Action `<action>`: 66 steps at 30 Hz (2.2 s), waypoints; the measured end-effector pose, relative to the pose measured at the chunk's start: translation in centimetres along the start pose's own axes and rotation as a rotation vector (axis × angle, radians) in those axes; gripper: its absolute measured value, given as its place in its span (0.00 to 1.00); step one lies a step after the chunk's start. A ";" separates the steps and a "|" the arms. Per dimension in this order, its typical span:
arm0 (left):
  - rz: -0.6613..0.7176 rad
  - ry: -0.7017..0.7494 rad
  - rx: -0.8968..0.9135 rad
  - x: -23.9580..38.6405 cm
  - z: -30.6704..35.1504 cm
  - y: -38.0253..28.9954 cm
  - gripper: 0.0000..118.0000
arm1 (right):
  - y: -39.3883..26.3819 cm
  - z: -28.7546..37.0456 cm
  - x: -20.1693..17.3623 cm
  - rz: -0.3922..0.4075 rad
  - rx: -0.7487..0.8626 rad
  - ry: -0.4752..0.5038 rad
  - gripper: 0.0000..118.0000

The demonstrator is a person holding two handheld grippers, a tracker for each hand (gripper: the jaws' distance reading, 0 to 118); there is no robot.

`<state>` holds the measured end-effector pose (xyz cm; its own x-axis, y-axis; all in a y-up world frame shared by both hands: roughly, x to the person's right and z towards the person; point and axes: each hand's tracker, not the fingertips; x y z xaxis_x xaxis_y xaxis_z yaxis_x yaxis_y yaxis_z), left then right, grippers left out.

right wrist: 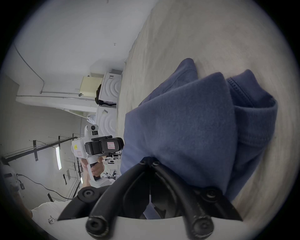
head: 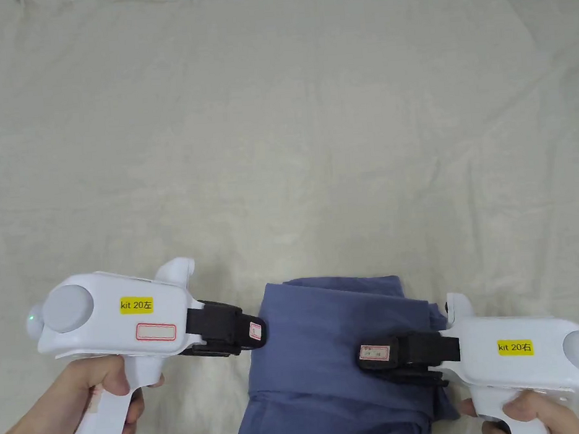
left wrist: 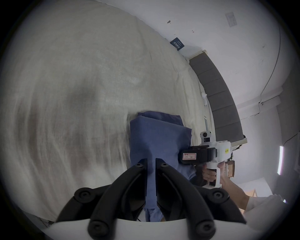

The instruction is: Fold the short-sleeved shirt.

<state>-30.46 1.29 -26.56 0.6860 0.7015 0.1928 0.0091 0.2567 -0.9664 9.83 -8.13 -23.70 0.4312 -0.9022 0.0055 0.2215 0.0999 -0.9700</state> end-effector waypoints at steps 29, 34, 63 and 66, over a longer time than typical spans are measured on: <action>0.123 -0.251 -0.138 -2.6 -5.7 2.2 0.36 | -0.2 -0.3 -0.1 -0.031 -0.025 0.053 0.00; 0.117 -0.198 -0.126 -3.3 -5.7 1.8 0.19 | -0.7 0.1 -1.5 -0.018 -0.010 0.032 0.00; 0.274 0.513 0.047 -27.6 29.1 10.0 0.19 | 5.6 3.8 -8.4 0.141 0.234 -0.114 0.00; 0.214 0.598 0.014 -26.0 28.4 9.6 0.77 | 5.6 3.8 -8.2 0.135 0.234 -0.121 0.00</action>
<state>-68.90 4.34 -36.00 0.9594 0.2469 -0.1365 -0.1801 0.1636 -0.9699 10.89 1.39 -28.26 0.5683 -0.8192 -0.0771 0.3445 0.3220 -0.8818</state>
